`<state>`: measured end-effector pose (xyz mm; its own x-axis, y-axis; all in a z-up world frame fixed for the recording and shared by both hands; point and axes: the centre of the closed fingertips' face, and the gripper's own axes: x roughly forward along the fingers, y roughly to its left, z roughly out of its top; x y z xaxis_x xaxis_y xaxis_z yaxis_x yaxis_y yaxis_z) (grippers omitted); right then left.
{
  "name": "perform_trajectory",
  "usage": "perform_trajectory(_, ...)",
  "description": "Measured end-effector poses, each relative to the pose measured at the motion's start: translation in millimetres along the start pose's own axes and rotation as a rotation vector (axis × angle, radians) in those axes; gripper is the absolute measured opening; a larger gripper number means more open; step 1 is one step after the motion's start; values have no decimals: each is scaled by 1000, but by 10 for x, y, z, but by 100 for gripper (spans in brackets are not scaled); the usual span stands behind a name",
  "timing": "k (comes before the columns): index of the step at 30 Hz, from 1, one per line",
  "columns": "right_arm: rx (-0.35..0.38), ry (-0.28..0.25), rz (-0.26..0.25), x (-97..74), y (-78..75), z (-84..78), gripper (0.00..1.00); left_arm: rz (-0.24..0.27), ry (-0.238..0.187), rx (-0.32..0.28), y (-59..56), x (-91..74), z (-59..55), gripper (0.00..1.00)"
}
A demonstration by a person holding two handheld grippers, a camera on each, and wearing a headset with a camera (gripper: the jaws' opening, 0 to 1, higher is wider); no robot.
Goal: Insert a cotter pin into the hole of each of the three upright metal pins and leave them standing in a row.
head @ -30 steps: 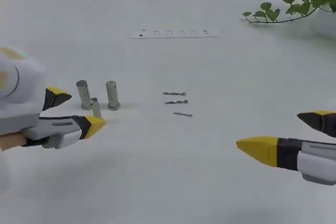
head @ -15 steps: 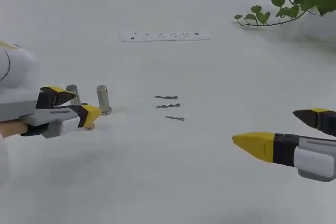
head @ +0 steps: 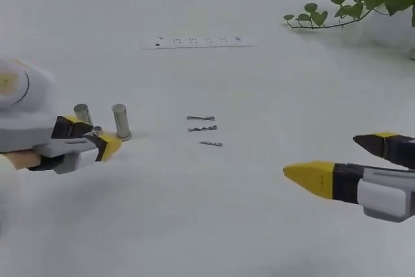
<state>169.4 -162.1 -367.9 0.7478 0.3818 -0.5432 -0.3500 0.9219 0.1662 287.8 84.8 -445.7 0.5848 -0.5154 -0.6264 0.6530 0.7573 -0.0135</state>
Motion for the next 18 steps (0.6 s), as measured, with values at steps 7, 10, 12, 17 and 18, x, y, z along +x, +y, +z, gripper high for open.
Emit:
perform_trajectory(7,13,-8,-3,-15,-13,2,83,14,4,-10,22,40,-27,20)
perform_trajectory(10,13,-9,-4,-18,-14,-1,84,32,1,-17,54,44,-22,14)
perform_trajectory(12,13,-7,-4,-18,-12,-6,84,34,-11,-27,60,50,-1,11)
perform_trajectory(17,12,-3,0,-14,0,-14,84,32,-17,-36,74,61,9,7)
perform_trajectory(18,10,-3,0,-14,3,-13,84,34,-19,-34,83,61,11,6)
